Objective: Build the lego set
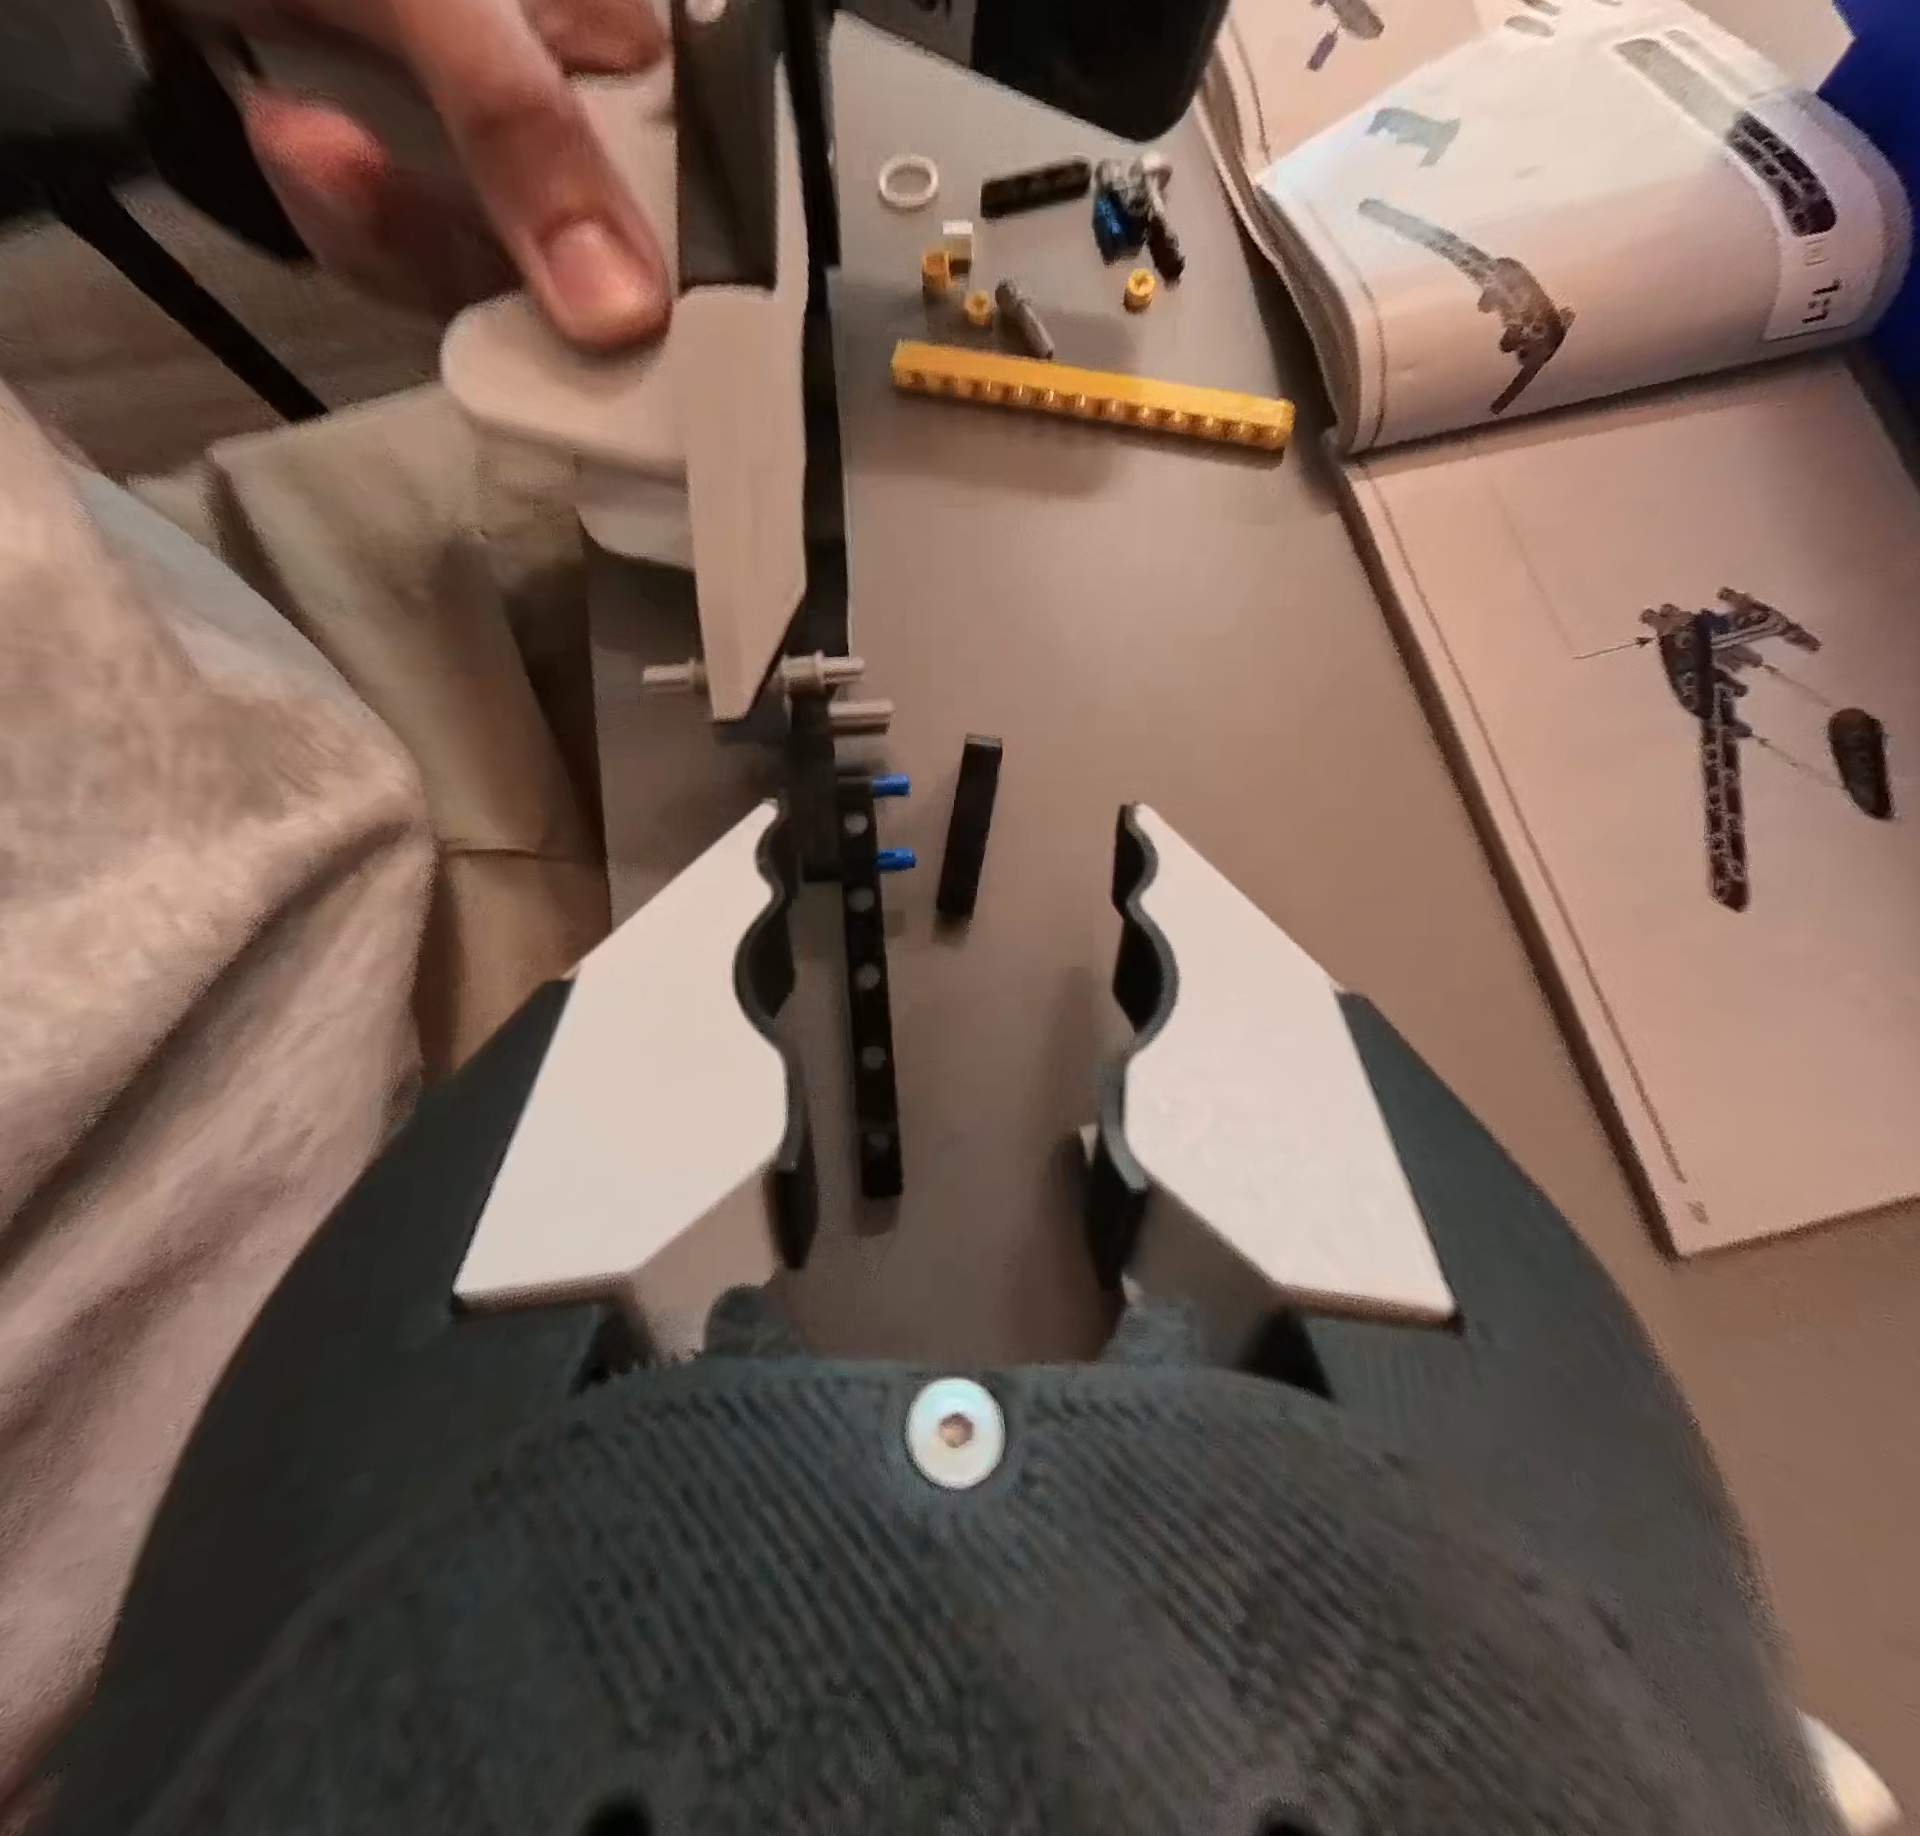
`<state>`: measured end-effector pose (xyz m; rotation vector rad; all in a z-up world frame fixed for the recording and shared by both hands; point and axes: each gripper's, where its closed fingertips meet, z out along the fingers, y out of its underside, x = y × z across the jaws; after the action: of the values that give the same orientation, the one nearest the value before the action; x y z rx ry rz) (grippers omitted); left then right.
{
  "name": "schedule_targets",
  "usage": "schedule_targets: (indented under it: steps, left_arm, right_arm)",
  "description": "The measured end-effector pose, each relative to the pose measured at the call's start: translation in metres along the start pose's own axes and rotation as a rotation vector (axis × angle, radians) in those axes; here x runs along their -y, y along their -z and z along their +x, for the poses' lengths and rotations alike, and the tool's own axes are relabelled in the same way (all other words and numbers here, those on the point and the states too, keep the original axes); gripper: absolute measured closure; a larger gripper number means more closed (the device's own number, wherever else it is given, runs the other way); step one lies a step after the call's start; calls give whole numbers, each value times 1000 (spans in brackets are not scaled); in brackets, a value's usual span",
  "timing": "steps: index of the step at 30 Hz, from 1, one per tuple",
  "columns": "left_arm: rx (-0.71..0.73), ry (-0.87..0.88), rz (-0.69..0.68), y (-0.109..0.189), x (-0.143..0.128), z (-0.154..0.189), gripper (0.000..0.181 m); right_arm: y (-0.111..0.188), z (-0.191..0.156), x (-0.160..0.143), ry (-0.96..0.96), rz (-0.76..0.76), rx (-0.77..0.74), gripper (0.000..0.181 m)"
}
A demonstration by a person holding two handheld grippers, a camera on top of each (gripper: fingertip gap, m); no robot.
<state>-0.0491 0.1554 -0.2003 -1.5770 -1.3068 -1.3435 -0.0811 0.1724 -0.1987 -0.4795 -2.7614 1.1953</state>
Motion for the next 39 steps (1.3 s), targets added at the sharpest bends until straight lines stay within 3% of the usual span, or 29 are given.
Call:
schedule_targets:
  steps: [4, 11, 20, 39]
  left_arm:
    - [25, 41, -24, -1, 1, 0, 144]
    - [73, 100, -73, -2, 3, -1, 145]
    - [117, 63, -112, -5, 3, -2, 145]
    - [131, -2, -92, -7, -1, -3, 145]
  right_arm:
    - [-8, -1, -11, 75, -49, -56, 117]
    - [-19, -14, -8, -5, -4, 93, 118]
    - [-27, -15, -10, -18, -18, 111, 148]
    - [-26, -20, -10, -46, -6, 148, 149]
